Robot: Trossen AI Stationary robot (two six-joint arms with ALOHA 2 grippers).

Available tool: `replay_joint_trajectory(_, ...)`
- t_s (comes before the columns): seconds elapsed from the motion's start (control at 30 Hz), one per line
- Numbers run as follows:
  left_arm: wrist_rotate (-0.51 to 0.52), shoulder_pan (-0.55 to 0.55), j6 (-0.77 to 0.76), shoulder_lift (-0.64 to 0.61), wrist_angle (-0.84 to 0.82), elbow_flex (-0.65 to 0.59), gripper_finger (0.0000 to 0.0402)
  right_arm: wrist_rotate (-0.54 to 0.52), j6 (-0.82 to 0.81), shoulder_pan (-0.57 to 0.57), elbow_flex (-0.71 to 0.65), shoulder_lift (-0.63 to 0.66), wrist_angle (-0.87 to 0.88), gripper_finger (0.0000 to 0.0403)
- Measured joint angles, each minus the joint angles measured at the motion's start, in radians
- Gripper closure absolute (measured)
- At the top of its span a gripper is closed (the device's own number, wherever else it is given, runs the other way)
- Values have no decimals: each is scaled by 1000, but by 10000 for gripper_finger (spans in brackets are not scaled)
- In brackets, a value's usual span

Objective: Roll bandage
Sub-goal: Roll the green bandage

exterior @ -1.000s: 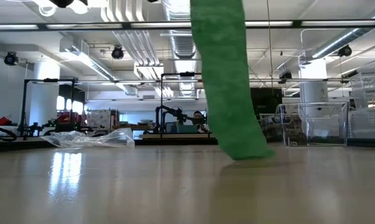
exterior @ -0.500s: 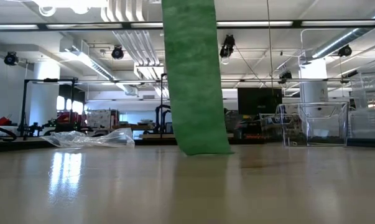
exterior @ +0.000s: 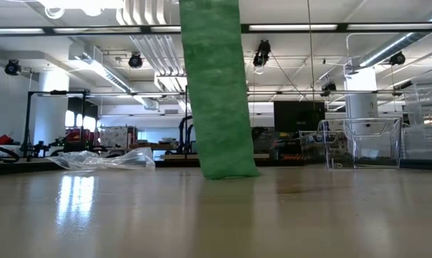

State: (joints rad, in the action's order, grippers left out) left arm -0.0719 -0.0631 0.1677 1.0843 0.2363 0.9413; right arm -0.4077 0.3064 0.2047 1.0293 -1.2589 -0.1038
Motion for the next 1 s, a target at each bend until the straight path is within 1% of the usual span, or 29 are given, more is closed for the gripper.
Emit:
replay_joint_trajectory(0.1, 0, 0, 0, -14, -2, -3, 395, -4, -5, -5, -1, 9, -17, 215)
replay_joint_trajectory(0.2, 0, 0, 1, -19, -8, -7, 395, 6, -31, -24, -6, -25, -12, 215)
replay_joint_trajectory(0.33, 0, 0, 8, -18, -5, -7, 395, 117, -47, -53, -5, -100, -51, 221)
replay_joint_trajectory(0.53, 0, 0, 15, -34, -32, -8, 394, 125, -5, -78, 60, -182, 2, 230)
replay_joint_trajectory(0.6, 0, 0, 25, -45, -35, -8, 394, 166, -8, -81, 84, -201, -6, 235)
replay_joint_trajectory(0.67, 0, 1, 32, -53, -35, -8, 394, 229, -17, -79, 105, -223, -7, 244)
replay_joint_trajectory(0.73, 0, 1, 33, -56, -37, -8, 394, 262, -19, -74, 124, -250, -8, 259)
replay_joint_trajectory(0.8, 0, 1, 33, -56, -35, -8, 394, 260, -17, -71, 136, -272, -3, 285)
replay_joint_trajectory(0.87, 0, 1, 17, -57, -37, -8, 394, 258, -14, -68, 143, -285, -4, 323)
replay_joint_trajectory(0.93, 0, 1, 5, -62, -37, -8, 394, 258, -18, -66, 143, -284, 2, 370)
replay_joint_trajectory(1.0, 2, 1, 0, -77, -38, -8, 394, 259, -26, -57, 141, -273, 4, 394)
